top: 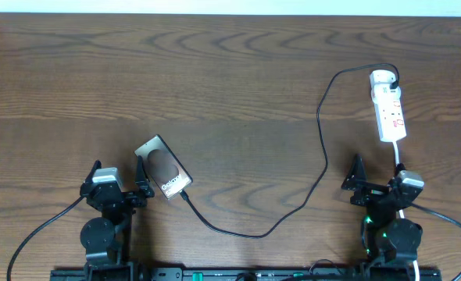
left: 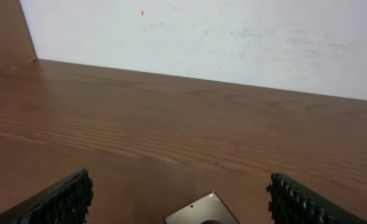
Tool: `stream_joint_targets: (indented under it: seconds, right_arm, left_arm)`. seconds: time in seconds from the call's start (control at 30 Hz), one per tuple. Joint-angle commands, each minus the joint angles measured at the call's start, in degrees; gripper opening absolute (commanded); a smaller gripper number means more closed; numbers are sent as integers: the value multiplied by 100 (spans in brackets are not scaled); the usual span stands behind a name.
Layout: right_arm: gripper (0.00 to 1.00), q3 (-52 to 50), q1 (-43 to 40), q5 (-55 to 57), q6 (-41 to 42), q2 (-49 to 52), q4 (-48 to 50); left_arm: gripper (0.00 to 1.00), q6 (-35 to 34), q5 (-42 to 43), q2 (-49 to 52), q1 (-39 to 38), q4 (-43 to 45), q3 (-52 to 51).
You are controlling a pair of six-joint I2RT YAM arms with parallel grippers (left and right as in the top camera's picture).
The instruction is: Plug charger to phone and switch on socket
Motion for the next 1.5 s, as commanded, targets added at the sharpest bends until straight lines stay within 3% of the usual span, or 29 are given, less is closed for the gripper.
stream_joint_targets:
  seconds: [0.0, 0.33, 1.47]
  right_arm:
    - [99, -7, 44, 55, -619, -184, -33]
    - [99, -7, 44, 46, -1725, -184, -42]
    - [99, -7, 44, -59, -1698, -181, -24]
  left_arm:
    - [89, 35, 74, -20, -33, -225, -76]
    - [89, 35, 74, -22, -33, -225, -76]
    - [89, 35, 74, -20, -33, -225, -76]
